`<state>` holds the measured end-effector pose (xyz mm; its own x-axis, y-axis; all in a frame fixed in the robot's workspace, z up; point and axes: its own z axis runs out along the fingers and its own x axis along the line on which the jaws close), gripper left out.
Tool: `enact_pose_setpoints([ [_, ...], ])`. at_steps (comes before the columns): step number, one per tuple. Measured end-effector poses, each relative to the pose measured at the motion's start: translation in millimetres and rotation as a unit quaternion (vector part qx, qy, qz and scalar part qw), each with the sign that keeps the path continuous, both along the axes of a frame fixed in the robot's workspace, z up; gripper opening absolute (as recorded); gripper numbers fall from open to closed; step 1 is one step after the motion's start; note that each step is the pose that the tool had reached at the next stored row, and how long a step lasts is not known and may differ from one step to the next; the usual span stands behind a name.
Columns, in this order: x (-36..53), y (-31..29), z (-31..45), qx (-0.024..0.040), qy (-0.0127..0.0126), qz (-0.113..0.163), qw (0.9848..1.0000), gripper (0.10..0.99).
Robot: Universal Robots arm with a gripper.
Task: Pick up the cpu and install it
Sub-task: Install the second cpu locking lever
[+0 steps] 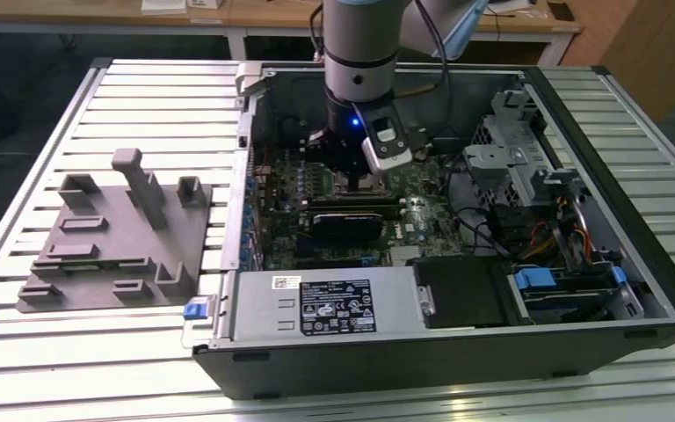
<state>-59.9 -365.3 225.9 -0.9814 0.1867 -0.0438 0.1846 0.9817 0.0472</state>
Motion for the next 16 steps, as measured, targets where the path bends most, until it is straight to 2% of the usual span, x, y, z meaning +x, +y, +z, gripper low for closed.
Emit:
enact_pose_setpoints([
  [7, -1.5, -1.9, -1.3, 0.0005, 0.0000, 0.000, 1.0000, 0.106],
  [9, -2.8, -2.6, -3.0, 0.0050, 0.0000, 0.000, 1.0000, 0.106],
  [13, -4.1, -5.0, -6.4, 0.0078, 0.0000, 0.000, 1.0000, 0.106],
  [16, -7.2, -7.0, -8.4, 0.0125, 0.0000, 0.000, 0.9999, 0.106],
])
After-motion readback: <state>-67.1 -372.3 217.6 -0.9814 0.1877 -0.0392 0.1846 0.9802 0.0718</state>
